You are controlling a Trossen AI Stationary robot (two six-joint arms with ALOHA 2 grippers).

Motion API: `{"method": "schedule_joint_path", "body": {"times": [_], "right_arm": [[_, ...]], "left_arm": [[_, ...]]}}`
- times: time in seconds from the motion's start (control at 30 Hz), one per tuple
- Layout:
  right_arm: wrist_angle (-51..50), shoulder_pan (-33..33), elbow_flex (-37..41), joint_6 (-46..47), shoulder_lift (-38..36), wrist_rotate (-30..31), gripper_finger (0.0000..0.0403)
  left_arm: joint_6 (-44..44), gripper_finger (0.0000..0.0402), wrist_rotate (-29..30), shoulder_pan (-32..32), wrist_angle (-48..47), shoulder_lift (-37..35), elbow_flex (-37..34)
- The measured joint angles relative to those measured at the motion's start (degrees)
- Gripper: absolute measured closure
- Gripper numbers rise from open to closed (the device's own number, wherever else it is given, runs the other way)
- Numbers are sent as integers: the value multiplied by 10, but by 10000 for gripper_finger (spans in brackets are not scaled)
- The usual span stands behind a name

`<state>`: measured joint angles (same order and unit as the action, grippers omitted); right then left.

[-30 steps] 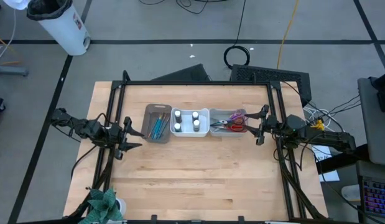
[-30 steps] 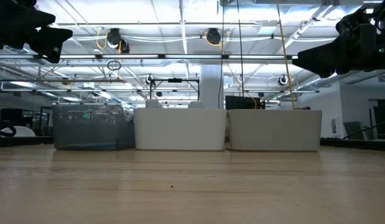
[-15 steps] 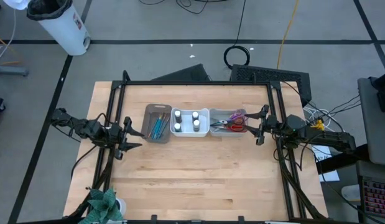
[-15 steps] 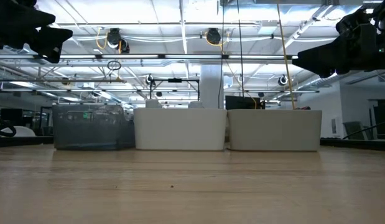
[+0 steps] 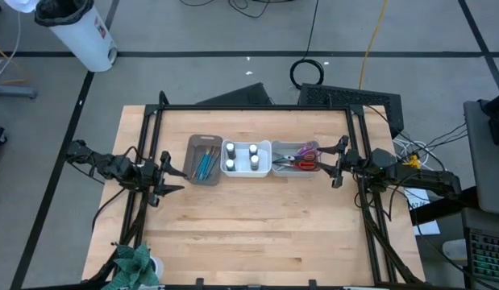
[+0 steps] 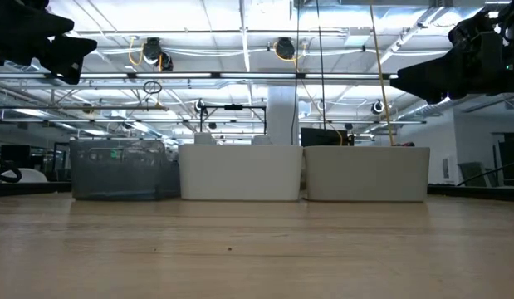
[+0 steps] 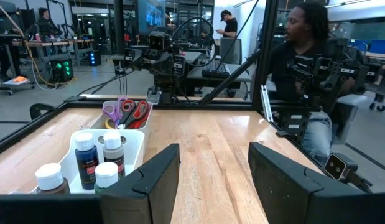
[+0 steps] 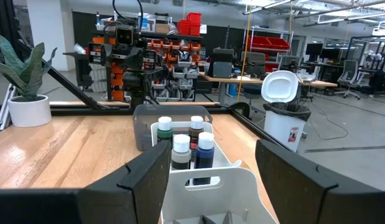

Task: Pick & Place Paint Supplies
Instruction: Return to Home Position

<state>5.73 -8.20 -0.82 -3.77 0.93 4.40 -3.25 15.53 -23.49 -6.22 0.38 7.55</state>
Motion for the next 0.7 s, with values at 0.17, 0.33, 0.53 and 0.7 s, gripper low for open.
{"method": "schedule_joint_path", "body": {"times": [0.17,0.33,0.53,0.7], "right_arm": [[0,0,0,0,0,0,177],[0,0,0,0,0,0,178],[0,0,0,0,0,0,179],[0,0,0,0,0,0,179]], "left_arm": [[0,201,0,0,0,0,0],[0,201,0,0,0,0,0],[0,201,0,0,0,0,0],[0,201,0,0,0,0,0]]}}
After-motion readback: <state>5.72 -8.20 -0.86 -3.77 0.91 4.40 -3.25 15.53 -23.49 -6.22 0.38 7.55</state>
